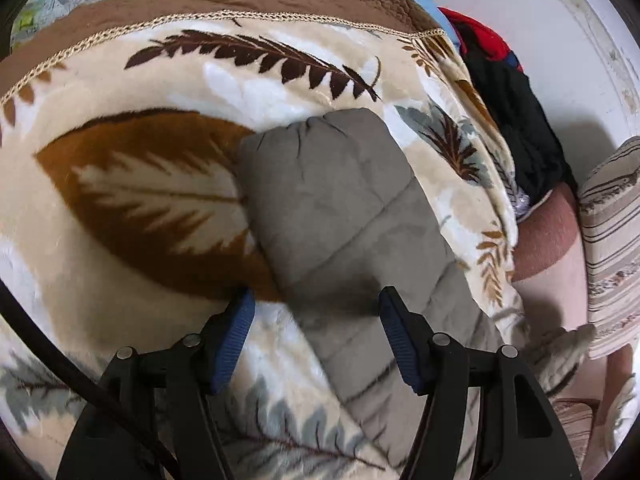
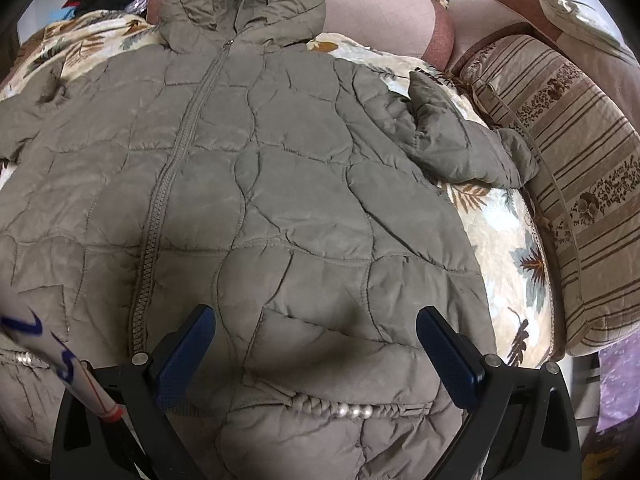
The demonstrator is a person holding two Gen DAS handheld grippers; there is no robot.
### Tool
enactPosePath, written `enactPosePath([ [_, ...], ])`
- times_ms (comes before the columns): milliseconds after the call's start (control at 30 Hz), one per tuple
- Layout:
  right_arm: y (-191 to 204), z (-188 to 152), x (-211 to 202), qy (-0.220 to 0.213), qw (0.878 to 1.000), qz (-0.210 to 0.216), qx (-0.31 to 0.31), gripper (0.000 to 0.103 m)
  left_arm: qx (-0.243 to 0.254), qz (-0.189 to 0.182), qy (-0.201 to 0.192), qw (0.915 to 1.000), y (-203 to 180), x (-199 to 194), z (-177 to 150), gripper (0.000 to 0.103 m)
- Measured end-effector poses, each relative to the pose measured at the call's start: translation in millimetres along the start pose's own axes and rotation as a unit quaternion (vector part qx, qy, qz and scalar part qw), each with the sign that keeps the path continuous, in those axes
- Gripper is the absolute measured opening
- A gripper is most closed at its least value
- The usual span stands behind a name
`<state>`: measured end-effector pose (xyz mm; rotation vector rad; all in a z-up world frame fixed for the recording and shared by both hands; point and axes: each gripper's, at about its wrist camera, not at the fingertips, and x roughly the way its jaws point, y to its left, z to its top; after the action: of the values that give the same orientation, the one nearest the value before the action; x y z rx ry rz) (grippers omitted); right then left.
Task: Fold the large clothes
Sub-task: 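Lift the sleeve with the left tool and lay it across the chest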
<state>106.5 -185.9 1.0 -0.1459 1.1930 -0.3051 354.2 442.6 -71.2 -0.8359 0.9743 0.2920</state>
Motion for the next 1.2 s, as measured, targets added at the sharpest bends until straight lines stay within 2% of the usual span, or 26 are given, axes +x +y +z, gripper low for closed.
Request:
enactPosePath([
  [33,0.9,-0.1,0.7,0.001,1.000,0.000,-0.001,0.102,0.009,0.019,-0.003,0.9998,-4.6,1.3,0.1,0.060],
  [100,1.2,-0.1,1.5,0.001,1.000,-0.004,-0.002,0.102,0.043,0.084,-0.005,0.9955,-17.6,2.8,-1.3,0.026],
  [133,0.8,0.0,0.9,-0.001,1.000,-0.005,-0.002,0.102,0.061,0.105,-0.005,0.9926,-25.7,0.7,-2.8,0.022],
  [167,-0.2,0.0,-0.6,-0.005,1.000,-0.006,-0.001,0.102,0.073,0.117,-0.010,0.9905,-31.9,-3.4,-4.2,0.012],
  [233,-2.3,-0.3,-4.5,-0.015,1.000,-0.004,0.000,0.102,0.111,0.131,-0.032,0.9846,-53.6,-21.6,-11.4,0.010],
  [300,-5.5,-1.6,-9.8,-0.025,1.000,0.002,0.004,0.102,0.146,0.132,-0.052,0.9791,-76.3,-43.7,-23.7,0.009],
  [367,-9.5,-2.9,-14.1,-0.033,0.999,0.011,0.009,0.102,0.178,0.106,-0.065,0.9762,-99.7,-68.3,-40.4,0.008],
  [500,-18.3,-8.1,-23.2,-0.049,0.998,0.027,0.021,0.102,0.256,0.038,-0.066,0.9637,-153.9,-113.0,-91.2,0.008],
  [667,-34.6,-16.3,-34.9,-0.070,0.996,0.045,0.041,0.102,0.350,-0.032,-0.043,0.9350,-221.3,-145.3,-184.5,0.008],
  [800,-53.5,-24.2,-40.6,-0.079,0.993,0.052,0.066,0.102,0.405,-0.081,-0.002,0.9108,-266.0,-137.7,-266.1,0.008],
  [867,-63.9,-28.1,-43.0,-0.082,0.992,0.052,0.080,0.102,0.418,-0.094,0.023,0.9033,-281.9,-125.5,-301.0,0.009],
  [933,-74.4,-32.5,-45.6,-0.085,0.991,0.051,0.094,0.102,0.428,-0.091,0.048,0.8981,-295.2,-104.2,-337.1,0.013],
  [1033,-86.6,-36.3,-46.6,-0.085,0.989,0.051,0.109,0.102,0.430,-0.042,0.064,0.8996,-297.8,-74.3,-374.4,0.023],
  [1067,-90.5,-37.0,-46.4,-0.085,0.989,0.052,0.113,0.102,0.433,-0.028,0.078,0.8978,-296.3,-65.1,-386.3,0.031],
  [1167,-96.9,-33.4,-46.5,-0.089,0.987,0.065,0.116,0.102,0.432,-0.032,0.108,0.8948,-282.5,-63.8,-407.8,0.035],
  [1200,-96.6,-29.9,-46.3,-0.092,0.987,0.071,0.115,0.102,0.436,-0.038,0.110,0.8924,-276.8,-70.7,-414.7,0.041],
])
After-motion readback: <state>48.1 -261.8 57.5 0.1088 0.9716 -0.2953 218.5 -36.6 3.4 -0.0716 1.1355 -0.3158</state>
